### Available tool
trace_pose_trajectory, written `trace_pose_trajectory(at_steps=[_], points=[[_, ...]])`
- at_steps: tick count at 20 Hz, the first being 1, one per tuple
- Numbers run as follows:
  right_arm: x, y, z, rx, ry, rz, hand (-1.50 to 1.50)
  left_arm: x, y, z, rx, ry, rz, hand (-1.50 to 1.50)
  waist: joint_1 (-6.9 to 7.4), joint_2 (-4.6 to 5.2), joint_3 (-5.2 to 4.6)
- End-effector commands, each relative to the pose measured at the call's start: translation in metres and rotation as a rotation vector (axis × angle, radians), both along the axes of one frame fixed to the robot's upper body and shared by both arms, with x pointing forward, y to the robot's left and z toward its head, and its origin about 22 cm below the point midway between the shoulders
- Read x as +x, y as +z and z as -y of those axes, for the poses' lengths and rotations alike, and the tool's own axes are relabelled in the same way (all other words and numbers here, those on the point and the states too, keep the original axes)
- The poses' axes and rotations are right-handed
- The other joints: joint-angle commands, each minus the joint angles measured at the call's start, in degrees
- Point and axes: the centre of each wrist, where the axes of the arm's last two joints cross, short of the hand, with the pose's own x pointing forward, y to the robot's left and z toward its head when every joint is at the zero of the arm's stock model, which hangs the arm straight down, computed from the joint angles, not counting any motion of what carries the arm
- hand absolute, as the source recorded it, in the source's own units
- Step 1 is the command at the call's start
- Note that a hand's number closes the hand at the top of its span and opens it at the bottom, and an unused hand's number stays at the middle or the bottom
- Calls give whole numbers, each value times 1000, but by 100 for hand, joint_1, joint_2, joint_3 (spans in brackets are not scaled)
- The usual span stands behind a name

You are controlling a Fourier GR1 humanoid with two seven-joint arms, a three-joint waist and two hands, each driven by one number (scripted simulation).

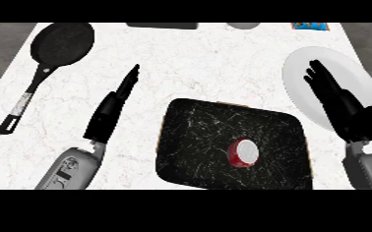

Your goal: Pick the can from the tray and place it in the plate

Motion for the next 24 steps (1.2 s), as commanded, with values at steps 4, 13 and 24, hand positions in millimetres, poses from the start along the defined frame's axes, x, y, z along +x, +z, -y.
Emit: trace_pose_trajectory(at_steps=[4,13,24], points=[[10,17,-73,500,138,51,-150,-9,-7,-79,136,221,14,0,-22,-173,127],[-69,24,-105,486,-293,378,-150,-70,-32,-139,188,361,-33,0,-304,-224,122],[-142,68,-78,125,23,238,-150,-75,-24,-147,181,341,-16,0,-236,-150,116]])
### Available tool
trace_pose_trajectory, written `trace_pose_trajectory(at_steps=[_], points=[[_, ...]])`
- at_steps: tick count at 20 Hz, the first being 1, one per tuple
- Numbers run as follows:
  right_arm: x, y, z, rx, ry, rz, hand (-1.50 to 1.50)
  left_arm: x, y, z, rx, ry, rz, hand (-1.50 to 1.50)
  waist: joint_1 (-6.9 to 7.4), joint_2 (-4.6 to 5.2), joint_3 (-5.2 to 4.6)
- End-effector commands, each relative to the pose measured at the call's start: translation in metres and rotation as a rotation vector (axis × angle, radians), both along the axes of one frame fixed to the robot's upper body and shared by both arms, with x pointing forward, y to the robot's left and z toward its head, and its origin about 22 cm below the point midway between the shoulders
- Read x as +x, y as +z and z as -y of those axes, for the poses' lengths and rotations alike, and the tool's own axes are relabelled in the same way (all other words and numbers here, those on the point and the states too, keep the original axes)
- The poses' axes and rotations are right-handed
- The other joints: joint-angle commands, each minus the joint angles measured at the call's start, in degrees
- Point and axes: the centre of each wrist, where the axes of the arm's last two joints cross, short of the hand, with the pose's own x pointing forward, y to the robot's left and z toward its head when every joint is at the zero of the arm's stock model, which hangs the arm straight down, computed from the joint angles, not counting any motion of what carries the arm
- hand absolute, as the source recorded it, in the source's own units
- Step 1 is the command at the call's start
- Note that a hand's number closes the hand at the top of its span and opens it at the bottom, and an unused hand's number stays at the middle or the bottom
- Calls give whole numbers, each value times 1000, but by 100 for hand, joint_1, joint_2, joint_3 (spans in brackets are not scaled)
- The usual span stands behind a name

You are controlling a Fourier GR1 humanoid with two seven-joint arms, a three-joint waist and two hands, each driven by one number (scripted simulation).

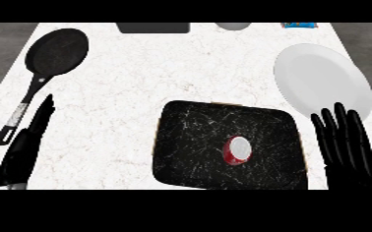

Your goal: Pick the can from the tray and place it in the plate

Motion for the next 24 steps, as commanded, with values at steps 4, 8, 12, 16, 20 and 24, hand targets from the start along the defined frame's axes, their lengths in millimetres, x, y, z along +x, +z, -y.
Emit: trace_pose_trajectory(at_steps=[4,8,12,16,20,24], points=[[-3,20,26,-420,115,-158,-150,2,-4,4,11,1,23,0,53,40,-5],[14,45,25,-511,140,-264,-150,10,13,2,4,-13,16,0,114,48,-2],[26,58,18,-602,172,-364,-150,-1,-6,12,-12,-19,2,0,111,44,-2],[48,47,-4,-696,262,-429,-150,4,-5,2,4,-11,7,0,142,52,-2],[74,39,2,-752,317,-490,-150,-3,-10,21,9,-22,-2,0,118,46,4],[74,17,-3,-910,402,-538,-150,9,15,-3,2,-20,6,0,106,45,6]])
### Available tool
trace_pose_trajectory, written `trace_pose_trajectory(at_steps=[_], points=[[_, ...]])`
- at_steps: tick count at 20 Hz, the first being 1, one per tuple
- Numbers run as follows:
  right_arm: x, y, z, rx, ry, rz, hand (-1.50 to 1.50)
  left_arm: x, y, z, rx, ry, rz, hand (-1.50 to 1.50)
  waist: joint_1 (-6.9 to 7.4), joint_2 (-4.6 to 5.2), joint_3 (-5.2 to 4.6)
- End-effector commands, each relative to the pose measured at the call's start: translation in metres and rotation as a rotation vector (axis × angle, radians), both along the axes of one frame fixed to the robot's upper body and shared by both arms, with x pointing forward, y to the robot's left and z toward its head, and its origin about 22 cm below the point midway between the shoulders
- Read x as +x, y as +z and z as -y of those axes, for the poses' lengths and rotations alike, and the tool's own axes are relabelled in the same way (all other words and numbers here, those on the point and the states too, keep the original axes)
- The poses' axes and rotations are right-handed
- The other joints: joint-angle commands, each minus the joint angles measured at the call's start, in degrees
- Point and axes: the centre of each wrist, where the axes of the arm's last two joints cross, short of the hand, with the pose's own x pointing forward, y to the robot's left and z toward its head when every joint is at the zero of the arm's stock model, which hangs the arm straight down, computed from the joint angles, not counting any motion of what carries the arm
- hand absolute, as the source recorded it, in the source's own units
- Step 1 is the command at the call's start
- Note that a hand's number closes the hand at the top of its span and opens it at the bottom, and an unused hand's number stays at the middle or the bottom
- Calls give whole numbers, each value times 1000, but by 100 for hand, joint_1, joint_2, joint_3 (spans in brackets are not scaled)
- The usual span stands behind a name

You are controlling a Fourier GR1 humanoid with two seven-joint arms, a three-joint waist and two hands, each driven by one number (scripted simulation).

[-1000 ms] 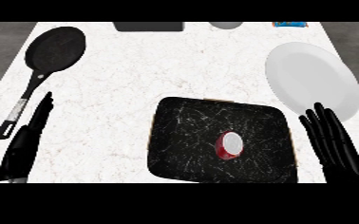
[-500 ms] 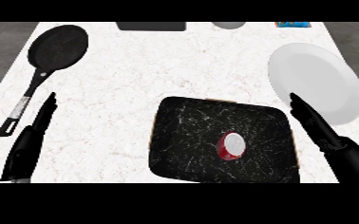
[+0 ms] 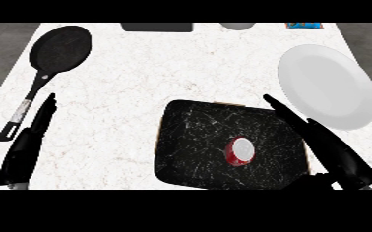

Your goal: Pick the can from the tray and place it in the plate

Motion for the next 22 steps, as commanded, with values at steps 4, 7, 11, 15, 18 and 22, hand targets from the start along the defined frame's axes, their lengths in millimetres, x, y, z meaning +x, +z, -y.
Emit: trace_pose_trajectory(at_steps=[4,7,11,15,18,22], points=[[14,-15,-13,-127,113,-88,-150,-3,3,-1,-13,-2,9,0,-35,-10,2],[16,-20,-9,-146,147,-96,-150,5,-7,1,-17,5,-10,0,-59,-7,1],[37,-49,-21,-138,181,-116,-150,-3,1,-2,-10,2,-1,0,-30,-5,3],[26,-52,-5,-125,210,-135,-150,-6,-15,-3,3,-1,6,0,-62,-9,2],[38,-80,-29,-135,218,-157,-150,-8,-17,1,-1,9,6,0,-45,-5,3],[56,-76,-27,-157,212,-168,-150,8,-7,4,-5,29,-4,0,-48,-5,3]])
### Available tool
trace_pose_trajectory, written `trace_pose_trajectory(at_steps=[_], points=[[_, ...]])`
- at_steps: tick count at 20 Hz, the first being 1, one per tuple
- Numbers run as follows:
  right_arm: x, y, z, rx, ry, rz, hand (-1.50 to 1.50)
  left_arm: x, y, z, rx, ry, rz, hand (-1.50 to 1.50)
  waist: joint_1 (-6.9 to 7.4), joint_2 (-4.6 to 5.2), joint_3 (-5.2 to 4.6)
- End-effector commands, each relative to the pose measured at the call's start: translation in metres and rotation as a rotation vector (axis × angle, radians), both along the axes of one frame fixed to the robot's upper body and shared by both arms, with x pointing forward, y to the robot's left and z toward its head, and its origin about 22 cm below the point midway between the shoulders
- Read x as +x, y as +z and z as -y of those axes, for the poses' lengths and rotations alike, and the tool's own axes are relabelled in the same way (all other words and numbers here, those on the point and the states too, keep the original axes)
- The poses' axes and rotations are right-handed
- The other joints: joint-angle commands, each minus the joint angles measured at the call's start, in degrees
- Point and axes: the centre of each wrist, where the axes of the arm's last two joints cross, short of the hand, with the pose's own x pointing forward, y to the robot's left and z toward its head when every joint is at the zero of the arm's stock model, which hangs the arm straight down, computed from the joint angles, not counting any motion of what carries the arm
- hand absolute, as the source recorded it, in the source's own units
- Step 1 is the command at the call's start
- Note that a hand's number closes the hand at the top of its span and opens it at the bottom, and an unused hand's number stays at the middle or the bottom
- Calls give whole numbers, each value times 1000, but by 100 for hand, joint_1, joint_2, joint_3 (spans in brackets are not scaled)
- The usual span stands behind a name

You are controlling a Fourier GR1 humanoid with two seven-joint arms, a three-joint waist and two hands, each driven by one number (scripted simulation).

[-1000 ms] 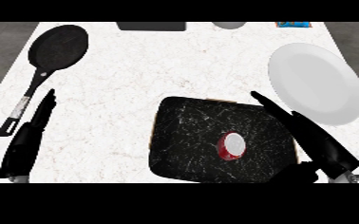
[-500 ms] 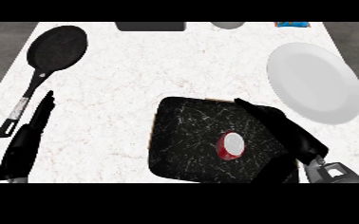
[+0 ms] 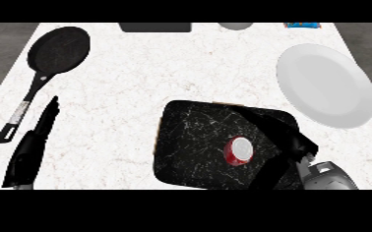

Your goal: Pick the can from the tray and place it in the plate

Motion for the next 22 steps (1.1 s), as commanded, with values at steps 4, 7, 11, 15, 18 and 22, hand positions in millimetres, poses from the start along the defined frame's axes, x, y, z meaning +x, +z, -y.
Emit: trace_pose_trajectory(at_steps=[4,7,11,15,18,22], points=[[3,-12,-12,-14,-2,-31,-150,8,-9,-6,-15,2,7,0,-13,0,-1],[-10,-23,9,10,3,-19,-150,9,-1,-6,1,25,26,0,-19,-2,0],[-1,-39,-15,42,20,-21,150,15,23,-28,-8,6,26,0,-8,0,0],[6,-35,-24,70,17,27,150,8,5,-1,10,-6,-9,0,-8,-1,0],[14,-49,-16,67,9,64,150,-9,10,4,13,10,2,0,12,-2,1],[26,-2,120,-122,-48,157,150,5,8,9,-10,12,8,0,-74,32,15]])
